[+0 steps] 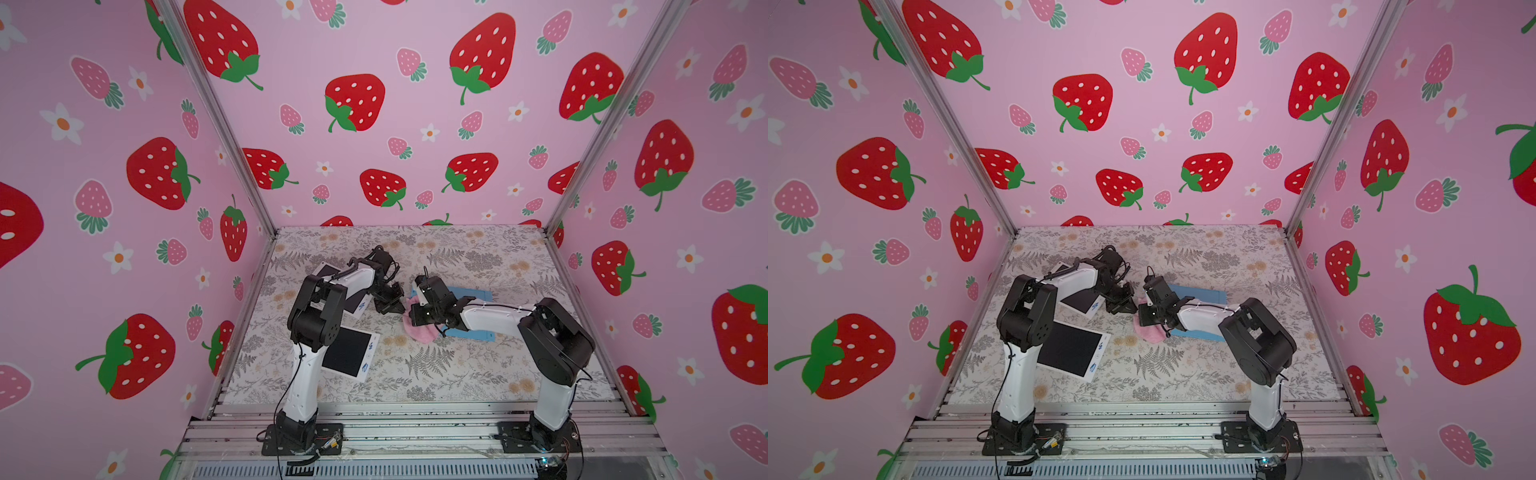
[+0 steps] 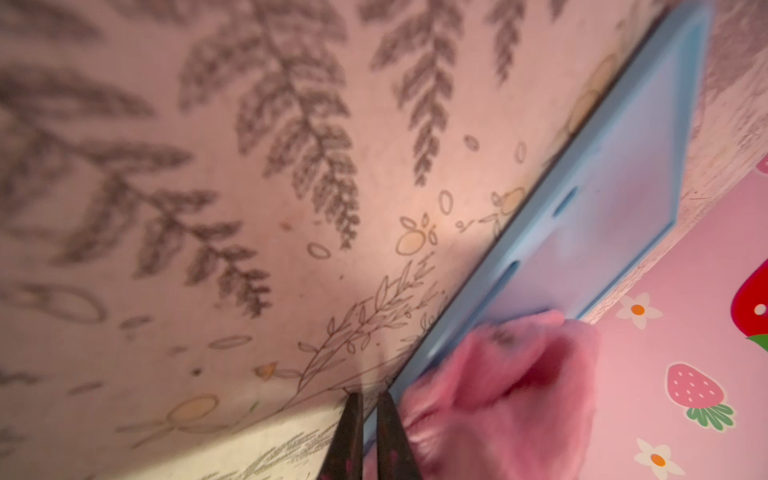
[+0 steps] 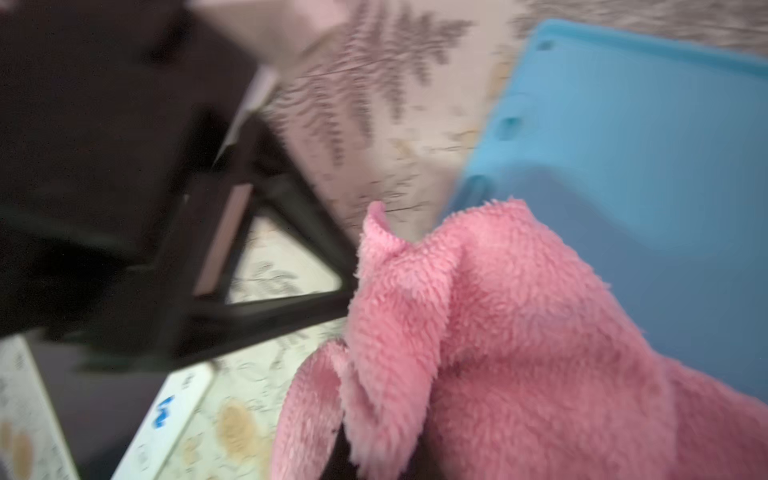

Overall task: Wipe the drawing tablet
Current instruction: Wipe the dirt from the drawing tablet.

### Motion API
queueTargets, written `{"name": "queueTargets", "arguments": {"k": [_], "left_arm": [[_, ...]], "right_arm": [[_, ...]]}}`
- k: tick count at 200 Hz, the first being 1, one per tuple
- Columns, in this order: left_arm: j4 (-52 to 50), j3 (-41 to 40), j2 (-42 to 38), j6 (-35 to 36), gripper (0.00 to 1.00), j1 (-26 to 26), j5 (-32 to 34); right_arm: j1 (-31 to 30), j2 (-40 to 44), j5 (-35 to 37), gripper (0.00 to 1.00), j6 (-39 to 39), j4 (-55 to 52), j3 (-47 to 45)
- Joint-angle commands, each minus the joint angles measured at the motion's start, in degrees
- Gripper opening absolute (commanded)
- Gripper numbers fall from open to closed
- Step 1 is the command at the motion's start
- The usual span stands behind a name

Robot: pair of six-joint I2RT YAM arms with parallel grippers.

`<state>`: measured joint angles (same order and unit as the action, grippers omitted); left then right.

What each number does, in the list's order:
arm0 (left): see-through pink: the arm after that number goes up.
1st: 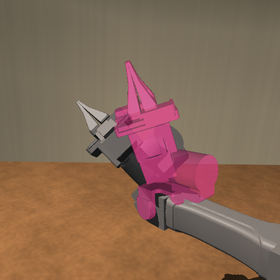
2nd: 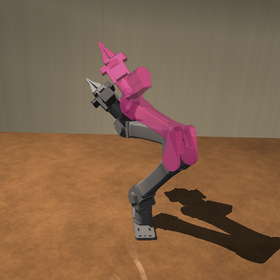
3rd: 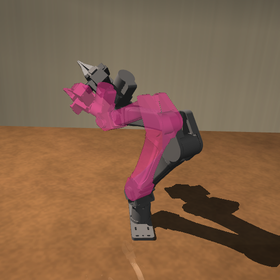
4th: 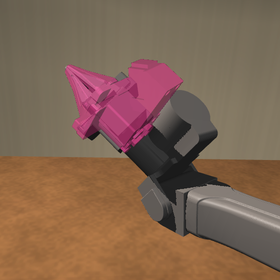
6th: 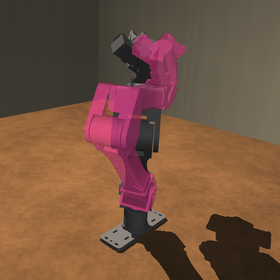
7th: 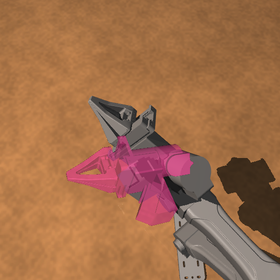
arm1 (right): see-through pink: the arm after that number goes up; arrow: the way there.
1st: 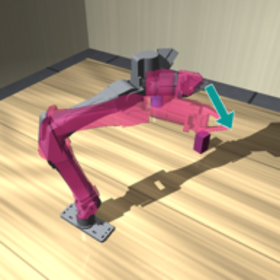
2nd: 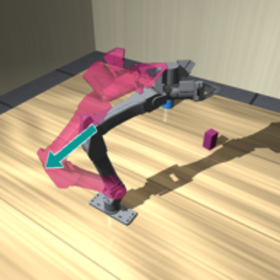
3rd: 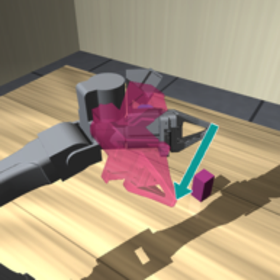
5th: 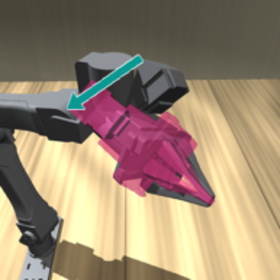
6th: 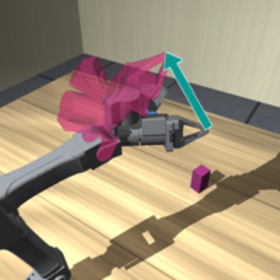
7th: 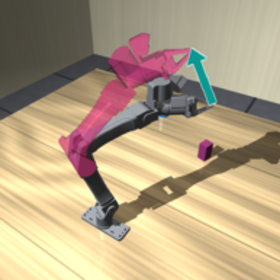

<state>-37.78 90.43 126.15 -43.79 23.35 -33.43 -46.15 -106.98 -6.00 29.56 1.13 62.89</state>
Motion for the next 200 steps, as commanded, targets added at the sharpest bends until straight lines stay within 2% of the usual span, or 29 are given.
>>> {"name": "queueTargets", "arguments": {"k": [1,43,63,99,110,131,160,200], "left_arm": [[-2.73,-1.01,5.34,0.17,0.12,0.55,9.09],[-2.65,-0.75,4.94,0.00,0.12,0.63,9.20],[-3.05,-0.20,4.57,0.10,0.12,0.69,9.46],[-3.40,1.03,3.53,-0.07,0.14,0.82,9.31],[-3.47,1.46,2.77,-0.32,0.19,0.88,9.27],[-3.64,2.28,0.64,-0.58,0.34,1.28,9.17],[-3.97,2.79,-2.57,-0.82,0.47,1.81,9.37],[-4.39,2.70,-4.81,-0.06,0.52,3.55,6.67]], "right_arm": [[-1.30,-0.23,-1.78,0.00,0.13,-1.48,-0.12],[6.70,6.80,-0.55,0.00,2.04,-2.89,-7.72],[9.72,12.09,0.84,0.00,2.37,-6.75,-10.03],[13.82,18.67,7.88,0.00,6.49,-18.21,-11.13],[15.73,20.39,9.79,0.00,8.77,-21.54,-11.19],[19.56,23.96,15.30,0.00,13.92,-28.51,-11.15],[25.70,25.35,23.17,0.00,21.97,-43.27,-8.28],[35.68,23.78,22.16,0.00,26.03,-51.57,-9.10]]}}
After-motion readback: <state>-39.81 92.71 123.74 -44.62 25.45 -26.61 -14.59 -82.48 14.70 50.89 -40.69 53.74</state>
